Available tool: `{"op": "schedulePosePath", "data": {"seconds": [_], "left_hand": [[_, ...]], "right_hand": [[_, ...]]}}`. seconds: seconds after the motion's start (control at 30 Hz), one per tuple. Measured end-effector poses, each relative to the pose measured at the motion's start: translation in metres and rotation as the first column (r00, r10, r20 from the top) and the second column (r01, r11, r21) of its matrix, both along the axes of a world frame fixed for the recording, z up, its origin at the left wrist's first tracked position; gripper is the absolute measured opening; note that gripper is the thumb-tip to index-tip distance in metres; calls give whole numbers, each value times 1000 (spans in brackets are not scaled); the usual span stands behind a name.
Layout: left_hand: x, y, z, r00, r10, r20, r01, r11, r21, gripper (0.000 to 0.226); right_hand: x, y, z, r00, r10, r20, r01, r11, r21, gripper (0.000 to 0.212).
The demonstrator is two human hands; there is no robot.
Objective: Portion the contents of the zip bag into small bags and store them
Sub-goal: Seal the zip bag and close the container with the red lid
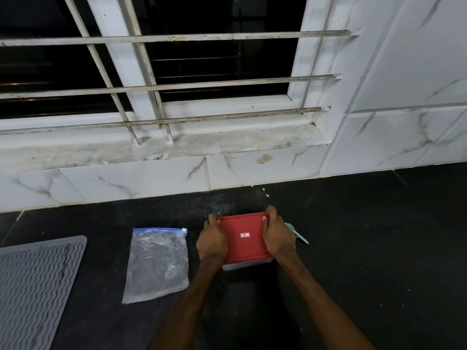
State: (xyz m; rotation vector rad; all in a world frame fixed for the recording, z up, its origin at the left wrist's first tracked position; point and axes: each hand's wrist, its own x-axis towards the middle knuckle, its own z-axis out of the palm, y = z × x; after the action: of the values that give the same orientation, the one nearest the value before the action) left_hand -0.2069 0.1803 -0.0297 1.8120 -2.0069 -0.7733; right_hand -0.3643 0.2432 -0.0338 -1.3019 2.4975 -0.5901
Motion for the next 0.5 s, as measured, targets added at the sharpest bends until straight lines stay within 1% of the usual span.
{"op": "schedulePosePath", "data": {"seconds": [0.07,0.17,0.3,0.37,0.4,0.5], "left_hand": [[-1,-1,1,1000,22,-16,-22,1000,8,27],[-3,9,-1,999,44,-17,-43,999,17,27],[-1,16,-6,999,39,14,-39,998,47,35],[0,14,-7,1000,23,-6,-23,999,46,34],[0,13,-7,1000,2,-2,-2,999,37,38],[1,7,-8,997,-60,46,59,998,18,48]], "right_hand": [[-1,-3,0,1000,3,-18,-2,1000,7,29],[-4,-3,-3,1000,17,19,-17,1000,-12,28],[-7,-2,-5,997,30,73,-29,999,-19,31],[-7,-2,-6,995,18,99,-17,1000,-15,28],[-6,-1,-6,995,13,97,-11,1000,-18,26],[-5,0,-9,999,-5,48,5,1000,-13,20]]}}
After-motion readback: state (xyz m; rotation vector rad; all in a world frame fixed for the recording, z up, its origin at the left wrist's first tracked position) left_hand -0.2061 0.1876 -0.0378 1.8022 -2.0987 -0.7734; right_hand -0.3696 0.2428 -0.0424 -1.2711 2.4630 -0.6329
